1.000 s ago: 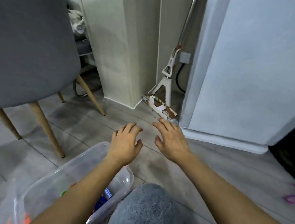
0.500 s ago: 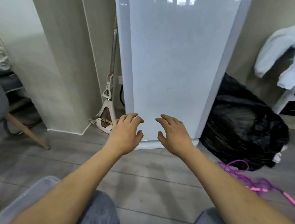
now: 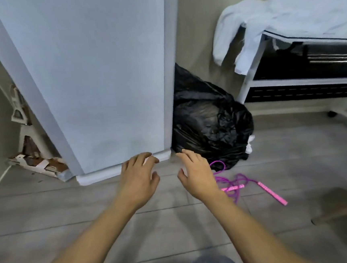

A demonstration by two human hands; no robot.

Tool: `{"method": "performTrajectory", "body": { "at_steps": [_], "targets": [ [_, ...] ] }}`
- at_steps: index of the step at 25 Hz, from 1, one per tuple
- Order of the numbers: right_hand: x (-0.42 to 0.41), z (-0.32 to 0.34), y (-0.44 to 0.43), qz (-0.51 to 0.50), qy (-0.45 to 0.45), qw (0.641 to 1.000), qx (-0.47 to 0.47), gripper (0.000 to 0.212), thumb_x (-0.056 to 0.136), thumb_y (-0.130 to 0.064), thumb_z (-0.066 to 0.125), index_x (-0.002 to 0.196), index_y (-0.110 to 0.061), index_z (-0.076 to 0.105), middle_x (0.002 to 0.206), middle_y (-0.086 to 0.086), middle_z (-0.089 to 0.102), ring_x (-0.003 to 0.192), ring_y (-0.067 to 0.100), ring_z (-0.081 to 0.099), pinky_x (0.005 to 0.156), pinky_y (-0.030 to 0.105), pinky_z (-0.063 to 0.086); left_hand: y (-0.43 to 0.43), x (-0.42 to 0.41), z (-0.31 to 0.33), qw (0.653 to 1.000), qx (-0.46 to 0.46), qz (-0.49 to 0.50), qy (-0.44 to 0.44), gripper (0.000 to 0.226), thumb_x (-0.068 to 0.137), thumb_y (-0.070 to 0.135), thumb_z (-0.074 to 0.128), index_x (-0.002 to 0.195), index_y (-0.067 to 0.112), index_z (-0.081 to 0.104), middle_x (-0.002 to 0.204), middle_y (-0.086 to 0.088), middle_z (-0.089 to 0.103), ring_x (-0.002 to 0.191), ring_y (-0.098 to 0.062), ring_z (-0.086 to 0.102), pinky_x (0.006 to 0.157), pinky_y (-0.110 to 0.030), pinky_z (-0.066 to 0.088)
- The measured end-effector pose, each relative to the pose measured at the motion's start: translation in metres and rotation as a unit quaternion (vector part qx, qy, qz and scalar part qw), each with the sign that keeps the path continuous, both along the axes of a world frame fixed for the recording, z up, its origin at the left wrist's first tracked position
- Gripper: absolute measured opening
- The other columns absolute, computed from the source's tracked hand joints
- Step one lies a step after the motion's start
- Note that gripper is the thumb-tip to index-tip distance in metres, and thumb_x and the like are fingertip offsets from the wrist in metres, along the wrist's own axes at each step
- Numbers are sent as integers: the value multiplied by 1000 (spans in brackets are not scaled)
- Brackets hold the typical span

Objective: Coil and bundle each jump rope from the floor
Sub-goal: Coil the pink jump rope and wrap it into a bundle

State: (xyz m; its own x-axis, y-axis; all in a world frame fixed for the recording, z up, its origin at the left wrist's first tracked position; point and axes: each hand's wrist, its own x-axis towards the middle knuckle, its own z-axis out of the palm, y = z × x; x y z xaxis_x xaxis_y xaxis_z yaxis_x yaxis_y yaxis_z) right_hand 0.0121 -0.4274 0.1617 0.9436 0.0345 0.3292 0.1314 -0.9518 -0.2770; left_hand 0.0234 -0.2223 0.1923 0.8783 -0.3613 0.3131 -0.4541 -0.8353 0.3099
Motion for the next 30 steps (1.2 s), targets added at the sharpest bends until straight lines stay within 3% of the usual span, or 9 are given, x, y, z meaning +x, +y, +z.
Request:
{"method": "performTrajectory", "body": {
  "at_steps": [10, 14, 18, 20, 23, 27, 30],
  "targets": [
    [11, -218, -115, -183, 158, 968, 72, 54, 84, -24, 63, 137, -17, 52, 135, 9, 53, 121, 34, 52, 101, 45, 42, -100, 43, -177, 991, 34, -79, 102, 34, 84, 24, 61, 118, 24, 62, 127, 2, 57, 115, -28, 55, 94, -43, 39],
    [31, -277, -145, -254, 291, 921, 52, 78, 87, -35, 64, 154, -24, 26, 153, 13, 36, 138, 36, 36, 112, 47, 33, -106, 56, -229, 983, 74, -91, 142, 34, 85, 20, 63, 119, 24, 62, 129, 2, 57, 117, -28, 55, 96, -43, 38],
    [65, -313, -178, -289, 361, 886, 26, 98, 86, -45, 68, 158, -29, 3, 165, 12, 9, 150, 38, 17, 119, 51, 19, -91, 64, -266, 977, 94, -92, 170, 34, 84, 20, 65, 118, 25, 63, 128, 3, 59, 119, -27, 55, 97, -43, 39],
    [78, -325, -190, -296, 396, 868, 39, 94, 89, -42, 66, 159, -24, 6, 167, 11, 2, 150, 38, 16, 122, 48, 19, -82, 67, -276, 973, 112, -88, 182, 35, 85, 21, 66, 120, 26, 63, 130, 5, 58, 121, -25, 54, 100, -42, 38],
    [79, -339, -171, -251, 378, 889, 56, 76, 93, -30, 62, 156, -16, 23, 166, 14, 8, 145, 38, 30, 120, 42, 28, -67, 71, -284, 971, 124, -71, 193, 35, 87, 23, 64, 122, 26, 62, 130, 5, 57, 123, -25, 52, 102, -42, 37],
    [58, -345, -84, -171, 336, 924, 60, 59, 92, -27, 61, 147, -16, 40, 153, 15, 27, 130, 35, 48, 108, 39, 40, -50, 66, -289, 964, 141, -56, 219, 35, 91, 27, 59, 126, 28, 59, 133, 6, 54, 126, -23, 49, 105, -41, 35],
    [49, -344, -9, -116, 353, 925, 80, 57, 93, -28, 62, 143, -13, 42, 147, 14, 27, 120, 35, 54, 103, 41, 47, -36, 59, -293, 957, 155, -33, 243, 37, 91, 28, 59, 128, 28, 57, 134, 4, 53, 125, -25, 49, 104, -41, 35]
  ]
}}
